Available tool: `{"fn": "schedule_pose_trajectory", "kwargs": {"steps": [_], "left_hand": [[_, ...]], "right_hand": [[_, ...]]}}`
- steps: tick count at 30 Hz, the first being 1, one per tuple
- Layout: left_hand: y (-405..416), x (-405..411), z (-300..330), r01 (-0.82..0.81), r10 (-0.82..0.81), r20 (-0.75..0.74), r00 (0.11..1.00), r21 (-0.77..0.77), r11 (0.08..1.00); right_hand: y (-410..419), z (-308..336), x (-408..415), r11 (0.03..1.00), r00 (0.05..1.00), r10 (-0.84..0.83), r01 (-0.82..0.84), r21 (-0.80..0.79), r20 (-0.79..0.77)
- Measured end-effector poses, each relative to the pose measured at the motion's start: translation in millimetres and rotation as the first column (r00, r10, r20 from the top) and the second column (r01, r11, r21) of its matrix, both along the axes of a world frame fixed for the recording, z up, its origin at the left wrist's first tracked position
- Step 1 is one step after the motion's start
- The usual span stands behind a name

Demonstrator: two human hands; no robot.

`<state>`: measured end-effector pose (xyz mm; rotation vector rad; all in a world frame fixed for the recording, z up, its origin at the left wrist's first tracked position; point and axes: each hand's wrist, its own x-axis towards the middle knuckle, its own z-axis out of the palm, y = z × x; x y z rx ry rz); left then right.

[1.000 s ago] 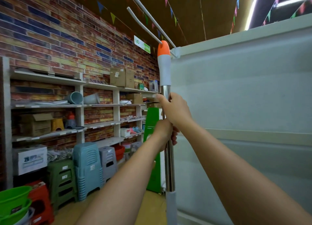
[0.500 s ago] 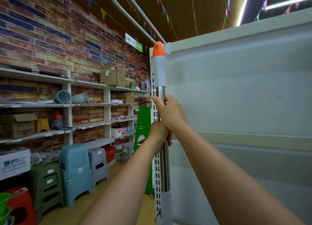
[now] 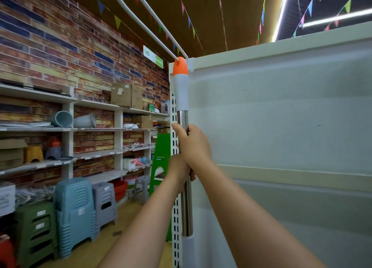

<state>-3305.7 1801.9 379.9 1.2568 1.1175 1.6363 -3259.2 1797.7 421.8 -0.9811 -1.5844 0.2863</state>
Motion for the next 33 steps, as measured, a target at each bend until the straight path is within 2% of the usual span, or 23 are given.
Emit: {"fn": "schedule_pose_trajectory", "kwargs": {"steps": [3, 5, 6, 8, 10, 13, 17, 20, 23, 28, 33], "left_hand": [[-17.5, 4.2, -2.6, -0.085, 0.078, 0.094, 0.993, 0.076, 0.993], [-34.0, 7.6, -12.7, -0.035, 0.028, 0.172, 0.985, 0.038, 0.999], [-42.2, 8.2, -20.6, -0.037, 0.034, 0.162, 0.986, 0.018, 0.999], [-67.9, 6.6, -41.1, -0.101, 0.104, -0.046, 0.994, 0.055, 0.993], [-87.4, 1.1, -68.8, -0.125, 0.136, -0.127, 0.983, 0.088, 0.988], [-111.4, -10.8, -103.8, -0.118, 0.117, -0.091, 0.989, -0.004, 0.993], [-148.0, -18.2, -133.8, -0.087, 0.092, 0.041, 0.995, -0.105, 0.991], [-172.0, -10.4, -150.6, -0.035, 0.043, 0.057, 0.997, -0.136, 0.99], [-188.6, 11.5, -163.7, 0.055, -0.055, 0.006, 0.998, -0.159, 0.986], [-216.9, 66.2, -175.2, 0.216, -0.222, -0.01, 0.975, -0.189, 0.958], [-255.3, 131.3, -174.8, 0.315, -0.327, -0.027, 0.945, -0.197, 0.928]], "right_hand": [[-12.3, -13.7, 3.4, 0.999, 0.999, 0.019, -0.018, -0.033, 0.039], [-22.7, -41.1, 11.7, 0.996, 0.998, 0.052, -0.054, -0.068, -0.028], [-30.3, -58.1, 17.4, 0.994, 0.993, 0.075, -0.082, -0.075, -0.097], [-52.8, -90.6, 29.3, 0.988, 0.975, 0.113, -0.13, -0.084, -0.189], [-76.5, -122.0, 38.4, 0.975, 0.961, 0.155, -0.186, -0.123, -0.228], [-107.8, -164.4, 49.7, 0.942, 0.938, 0.197, -0.261, -0.209, -0.284], [-142.3, -215.4, 62.7, 0.921, 0.906, 0.176, -0.29, -0.262, -0.384], [-173.6, -244.5, 71.6, 0.907, 0.92, 0.14, -0.267, -0.325, -0.365], [-197.1, -260.5, 86.1, 0.909, 0.935, 0.087, -0.216, -0.358, -0.344], [-232.2, -259.8, 127.1, 0.947, 0.905, -0.018, -0.121, -0.296, -0.424], [-267.3, -252.2, 179.6, 0.963, 0.942, -0.002, -0.088, -0.255, -0.334]]}}
